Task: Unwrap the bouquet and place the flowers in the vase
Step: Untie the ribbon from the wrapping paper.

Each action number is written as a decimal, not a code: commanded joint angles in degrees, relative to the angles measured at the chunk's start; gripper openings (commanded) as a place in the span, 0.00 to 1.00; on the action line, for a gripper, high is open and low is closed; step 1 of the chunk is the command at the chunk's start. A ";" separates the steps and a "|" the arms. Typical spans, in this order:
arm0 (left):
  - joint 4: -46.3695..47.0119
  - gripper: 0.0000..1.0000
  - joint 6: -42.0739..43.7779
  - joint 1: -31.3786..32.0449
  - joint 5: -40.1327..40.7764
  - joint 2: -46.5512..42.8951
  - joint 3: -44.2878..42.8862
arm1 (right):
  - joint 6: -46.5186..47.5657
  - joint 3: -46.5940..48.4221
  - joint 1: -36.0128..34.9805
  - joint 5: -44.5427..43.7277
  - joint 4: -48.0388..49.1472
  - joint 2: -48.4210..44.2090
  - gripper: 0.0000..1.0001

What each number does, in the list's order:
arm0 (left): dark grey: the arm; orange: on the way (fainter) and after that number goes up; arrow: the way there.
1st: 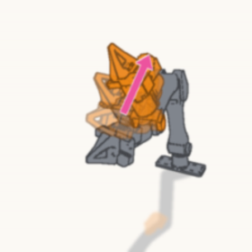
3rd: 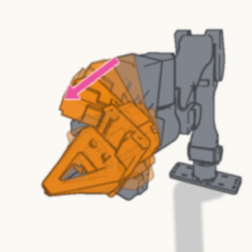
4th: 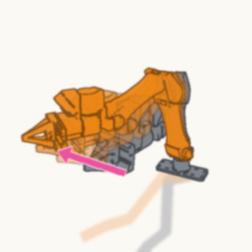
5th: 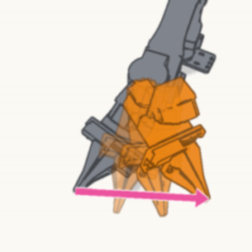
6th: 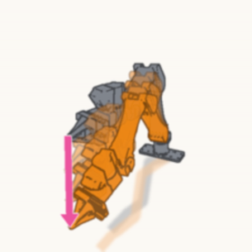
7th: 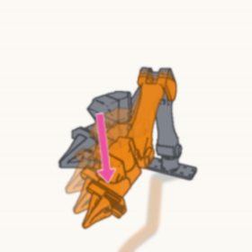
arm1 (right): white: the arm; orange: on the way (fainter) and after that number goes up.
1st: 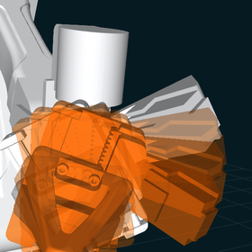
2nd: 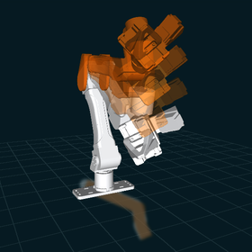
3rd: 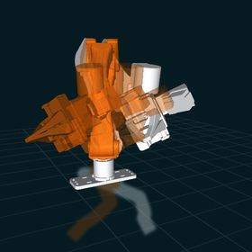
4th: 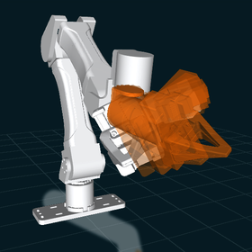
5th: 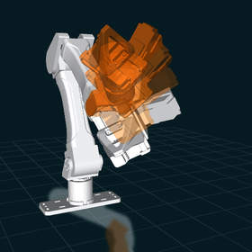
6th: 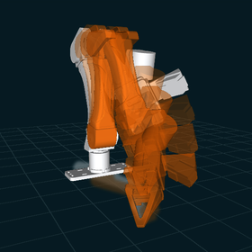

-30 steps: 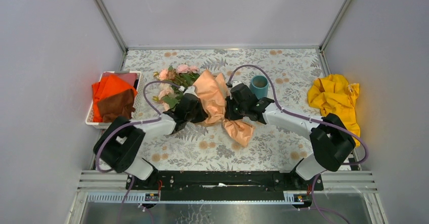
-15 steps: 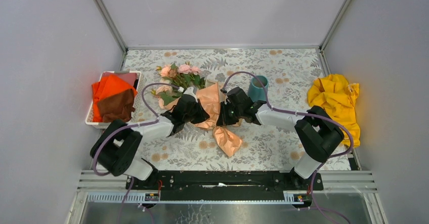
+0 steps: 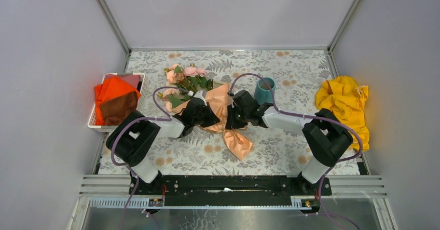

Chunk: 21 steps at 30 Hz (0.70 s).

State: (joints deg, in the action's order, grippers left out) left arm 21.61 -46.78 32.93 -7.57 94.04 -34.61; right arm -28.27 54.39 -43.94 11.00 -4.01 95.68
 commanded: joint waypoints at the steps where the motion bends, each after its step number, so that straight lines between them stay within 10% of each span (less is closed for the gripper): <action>1: -3.15 0.00 0.77 -0.28 0.85 3.28 0.77 | 1.57 2.93 -0.40 -1.67 -1.67 -1.65 0.17; 11: -1.83 0.00 0.83 -0.28 1.10 5.61 1.58 | 1.85 4.78 -0.42 -3.56 -3.31 -2.60 0.28; 21: -0.91 0.00 0.58 -0.23 0.99 7.61 1.59 | 2.46 5.70 -0.43 -6.22 -4.80 -3.23 0.00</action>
State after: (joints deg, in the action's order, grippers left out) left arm 27.77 -47.46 32.93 -7.99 97.65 -34.68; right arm -26.48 57.19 -43.94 6.02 -8.49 95.59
